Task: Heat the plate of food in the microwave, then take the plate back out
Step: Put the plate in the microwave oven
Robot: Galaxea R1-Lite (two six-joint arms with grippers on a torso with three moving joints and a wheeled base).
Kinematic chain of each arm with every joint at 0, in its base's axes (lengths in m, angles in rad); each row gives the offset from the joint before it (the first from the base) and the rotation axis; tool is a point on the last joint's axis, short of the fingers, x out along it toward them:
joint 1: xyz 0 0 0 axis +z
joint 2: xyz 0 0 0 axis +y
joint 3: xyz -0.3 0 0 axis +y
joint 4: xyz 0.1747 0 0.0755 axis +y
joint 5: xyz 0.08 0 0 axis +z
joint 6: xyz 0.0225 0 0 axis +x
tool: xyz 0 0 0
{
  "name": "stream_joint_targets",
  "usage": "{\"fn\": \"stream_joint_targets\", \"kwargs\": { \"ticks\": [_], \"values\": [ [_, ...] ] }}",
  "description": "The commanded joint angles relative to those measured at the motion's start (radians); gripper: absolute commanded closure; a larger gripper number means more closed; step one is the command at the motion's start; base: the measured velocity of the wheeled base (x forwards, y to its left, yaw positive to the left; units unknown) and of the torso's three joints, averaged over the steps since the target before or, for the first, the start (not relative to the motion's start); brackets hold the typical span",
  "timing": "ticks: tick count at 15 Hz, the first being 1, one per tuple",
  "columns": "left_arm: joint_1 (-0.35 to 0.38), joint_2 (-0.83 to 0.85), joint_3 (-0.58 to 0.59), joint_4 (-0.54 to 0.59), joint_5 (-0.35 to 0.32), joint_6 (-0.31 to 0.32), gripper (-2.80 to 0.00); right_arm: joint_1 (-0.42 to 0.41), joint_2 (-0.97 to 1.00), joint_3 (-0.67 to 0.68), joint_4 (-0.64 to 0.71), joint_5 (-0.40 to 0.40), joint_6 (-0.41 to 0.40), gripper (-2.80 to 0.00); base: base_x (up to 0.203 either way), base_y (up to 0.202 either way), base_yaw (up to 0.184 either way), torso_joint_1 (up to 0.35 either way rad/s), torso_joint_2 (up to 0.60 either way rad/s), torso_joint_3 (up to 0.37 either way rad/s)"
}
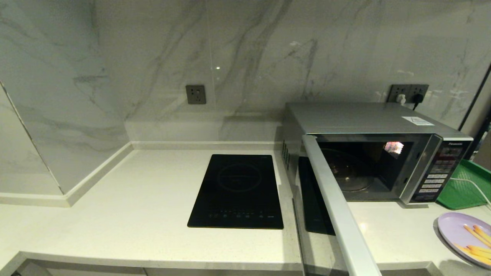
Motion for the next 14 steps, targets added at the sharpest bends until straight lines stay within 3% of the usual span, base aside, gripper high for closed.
{"fn": "stream_joint_targets", "kwargs": {
  "ticks": [1,5,7,11,14],
  "values": [
    [-0.001,0.0,0.0,0.0,0.001,-0.001,0.0,-0.143,0.181,-0.02,0.008,0.009,-0.01,-2.8,0.0,0.0,0.0,0.0,0.0,0.0],
    [-0.001,0.0,0.0,0.0,0.001,-0.001,0.0,-0.344,0.291,-0.02,0.003,0.079,-0.108,-2.8,0.0,0.0,0.0,0.0,0.0,0.0],
    [-0.001,0.0,0.0,0.0,0.001,0.0,0.0,-0.4,0.349,-0.015,-0.056,0.087,-0.135,-2.8,0.0,0.0,0.0,0.0,0.0,0.0],
    [-0.001,0.0,0.0,0.0,0.001,-0.001,0.0,-0.416,0.464,0.0,-0.201,0.086,-0.146,-2.8,0.0,0.0,0.0,0.0,0.0,0.0],
    [-0.001,0.0,0.0,0.0,0.001,-0.001,0.0,-0.378,0.554,-0.003,-0.33,0.085,-0.146,-2.8,0.0,0.0,0.0,0.0,0.0,0.0]
  ]
}}
